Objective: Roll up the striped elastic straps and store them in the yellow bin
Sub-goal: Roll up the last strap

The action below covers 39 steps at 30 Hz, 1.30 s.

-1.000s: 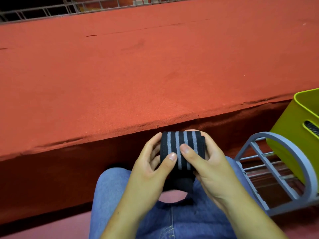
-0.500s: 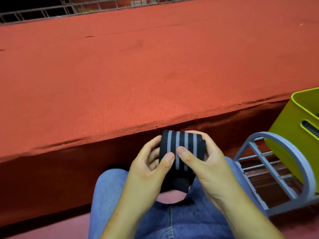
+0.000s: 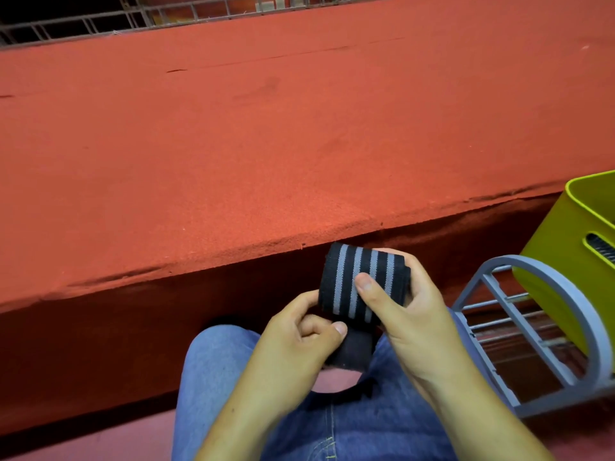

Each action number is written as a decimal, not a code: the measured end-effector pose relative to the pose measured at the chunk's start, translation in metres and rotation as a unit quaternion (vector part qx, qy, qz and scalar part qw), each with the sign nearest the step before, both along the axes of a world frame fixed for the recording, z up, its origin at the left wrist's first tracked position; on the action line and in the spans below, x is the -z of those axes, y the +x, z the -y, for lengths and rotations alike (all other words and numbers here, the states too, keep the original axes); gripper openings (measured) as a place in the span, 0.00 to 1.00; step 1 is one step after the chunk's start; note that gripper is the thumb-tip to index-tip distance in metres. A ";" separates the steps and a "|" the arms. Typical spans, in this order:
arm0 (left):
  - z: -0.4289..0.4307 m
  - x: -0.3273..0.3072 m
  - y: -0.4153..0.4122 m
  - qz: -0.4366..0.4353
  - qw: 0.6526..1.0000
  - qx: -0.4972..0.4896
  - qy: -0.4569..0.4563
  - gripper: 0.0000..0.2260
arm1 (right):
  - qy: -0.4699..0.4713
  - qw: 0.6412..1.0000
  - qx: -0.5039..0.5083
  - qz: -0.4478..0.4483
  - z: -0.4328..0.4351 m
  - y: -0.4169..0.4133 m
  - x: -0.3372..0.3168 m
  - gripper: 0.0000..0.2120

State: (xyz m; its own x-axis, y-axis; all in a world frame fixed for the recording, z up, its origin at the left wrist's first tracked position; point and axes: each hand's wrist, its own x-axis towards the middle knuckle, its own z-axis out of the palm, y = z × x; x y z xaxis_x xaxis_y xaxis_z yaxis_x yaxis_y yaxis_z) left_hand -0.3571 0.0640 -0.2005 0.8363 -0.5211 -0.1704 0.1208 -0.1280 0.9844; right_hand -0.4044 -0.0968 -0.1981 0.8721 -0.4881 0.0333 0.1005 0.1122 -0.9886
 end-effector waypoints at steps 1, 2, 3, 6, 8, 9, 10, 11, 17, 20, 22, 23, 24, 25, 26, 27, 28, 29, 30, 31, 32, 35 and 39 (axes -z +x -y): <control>0.000 -0.001 -0.001 -0.003 1.000 0.003 -0.003 0.13 | -0.003 1.000 -0.002 0.000 0.000 0.000 0.000 0.21; 0.001 -0.002 -0.002 -0.008 1.000 0.004 -0.008 0.13 | -0.007 1.000 -0.004 0.000 0.000 0.000 0.000 0.20; 0.001 -0.003 -0.002 -0.009 1.000 0.005 -0.013 0.13 | -0.009 1.000 -0.007 0.000 0.000 -0.001 0.000 0.20; 0.000 -0.007 -0.004 0.004 0.999 0.020 -0.033 0.15 | -0.015 1.000 -0.016 0.008 0.001 -0.002 -0.001 0.20; 0.000 -0.011 -0.006 0.008 0.999 0.019 -0.046 0.16 | -0.024 0.999 -0.027 0.011 0.002 -0.002 -0.003 0.21; 0.000 -0.011 -0.006 0.007 0.999 0.013 -0.052 0.17 | -0.030 0.999 -0.036 0.011 0.002 -0.003 -0.004 0.22; 0.000 -0.012 -0.006 0.007 0.998 0.007 -0.059 0.18 | -0.034 0.998 -0.045 0.009 0.001 -0.003 -0.004 0.22; 0.001 -0.010 -0.006 0.009 0.998 -0.003 -0.065 0.19 | -0.036 0.998 -0.055 0.007 0.000 -0.004 -0.004 0.22; 0.003 -0.014 -0.007 0.015 0.994 -0.046 -0.096 0.18 | -0.031 0.995 -0.091 -0.005 0.001 -0.003 -0.003 0.22; 0.003 -0.017 -0.008 0.003 0.996 -0.042 -0.083 0.17 | -0.037 0.994 -0.100 -0.017 0.003 -0.003 0.000 0.23; 0.002 -0.015 -0.006 -0.012 0.997 -0.048 -0.067 0.20 | -0.032 0.996 -0.077 -0.021 0.003 -0.002 0.002 0.22; 0.002 -0.014 -0.005 -0.012 0.998 -0.048 -0.050 0.20 | -0.022 0.998 -0.061 -0.022 0.003 -0.002 0.003 0.22; 0.001 -0.014 -0.004 -0.011 0.998 -0.048 -0.031 0.19 | -0.008 0.999 -0.045 -0.024 0.004 -0.001 0.005 0.21; 0.000 -0.013 -0.002 -0.013 0.999 -0.049 -0.018 0.17 | 0.005 0.999 -0.031 -0.025 0.004 0.000 0.006 0.21; -0.001 -0.015 -0.002 -0.014 0.999 -0.047 -0.010 0.17 | 0.021 0.999 -0.021 -0.026 0.005 0.000 0.006 0.21; -0.003 -0.017 -0.002 -0.007 0.999 -0.037 0.000 0.21 | 0.044 0.999 -0.016 -0.025 0.005 0.001 0.005 0.21; -0.005 -0.019 -0.003 0.010 1.000 -0.020 0.014 0.26 | 0.075 0.997 -0.014 -0.023 0.006 0.001 0.005 0.22; -0.007 -0.020 -0.003 0.035 0.999 -0.001 0.030 0.29 | 0.106 0.994 -0.016 -0.022 0.007 0.001 0.004 0.24; -0.008 -0.020 -0.003 0.060 0.997 0.010 0.042 0.32 | 0.127 0.991 -0.018 -0.020 0.008 0.000 0.003 0.24; -0.011 -0.019 -0.003 0.082 0.995 0.013 0.047 0.35 | 0.138 0.990 -0.021 -0.020 0.008 0.000 0.002 0.24; -0.012 -0.018 -0.002 0.098 0.994 0.008 0.048 0.37 | 0.143 0.989 -0.022 -0.021 0.008 0.000 0.001 0.24; -0.014 -0.019 -0.003 0.154 0.986 0.020 0.055 0.38 | 0.167 0.985 -0.028 -0.020 0.009 -0.001 -0.001 0.23; -0.012 -0.023 -0.005 0.263 0.958 0.054 0.103 0.26 | 0.181 0.982 -0.047 -0.028 0.008 -0.002 -0.003 0.21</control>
State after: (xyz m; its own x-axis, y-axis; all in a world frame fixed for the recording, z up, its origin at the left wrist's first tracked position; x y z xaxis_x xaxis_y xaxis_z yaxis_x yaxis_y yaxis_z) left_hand -0.3622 0.0763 -0.1778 0.7779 -0.6096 0.1521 -0.4100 -0.3091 0.8581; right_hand -0.4059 -0.1047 -0.1951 0.9091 -0.3771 -0.1770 0.0195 0.4629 -0.8862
